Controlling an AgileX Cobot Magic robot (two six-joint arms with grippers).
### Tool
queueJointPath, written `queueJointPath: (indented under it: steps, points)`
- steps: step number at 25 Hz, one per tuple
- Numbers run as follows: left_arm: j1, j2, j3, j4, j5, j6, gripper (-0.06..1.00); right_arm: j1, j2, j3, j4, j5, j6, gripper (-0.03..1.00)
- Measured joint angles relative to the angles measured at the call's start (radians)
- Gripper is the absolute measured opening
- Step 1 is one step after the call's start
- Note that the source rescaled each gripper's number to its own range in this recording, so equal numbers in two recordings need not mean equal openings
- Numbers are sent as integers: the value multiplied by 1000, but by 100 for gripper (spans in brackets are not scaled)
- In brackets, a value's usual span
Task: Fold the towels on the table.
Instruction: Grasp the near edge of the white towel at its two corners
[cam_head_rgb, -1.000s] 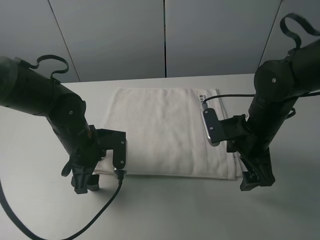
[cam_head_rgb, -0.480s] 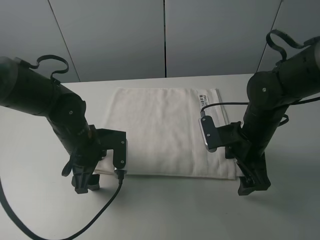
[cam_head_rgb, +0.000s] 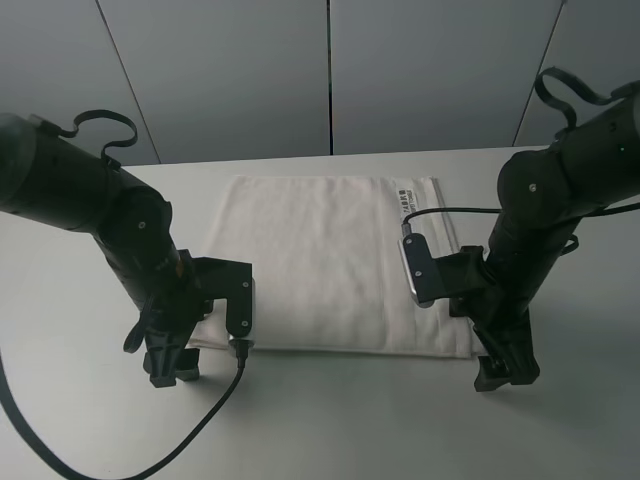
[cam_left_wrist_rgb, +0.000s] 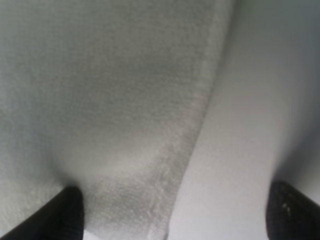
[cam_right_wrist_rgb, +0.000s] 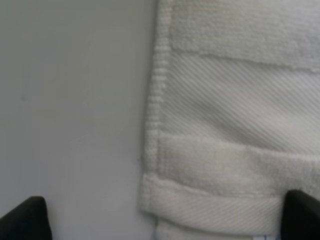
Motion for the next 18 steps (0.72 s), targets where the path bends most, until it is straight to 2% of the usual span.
queueJointPath:
  steps: [8, 11, 14, 18]
  points:
    - [0, 0, 0, 0, -2, 0, 98, 21, -8, 30, -21, -57, -5, 98]
    - [0, 0, 0, 0, -2, -6, 98, 53, -8, 30, -32, -94, -5, 77]
    - [0, 0, 0, -2, -2, -14, 98, 82, -6, 30, -54, -108, -5, 45]
    - [0, 0, 0, -2, -2, -19, 98, 87, -4, 30, -57, -112, -5, 10]
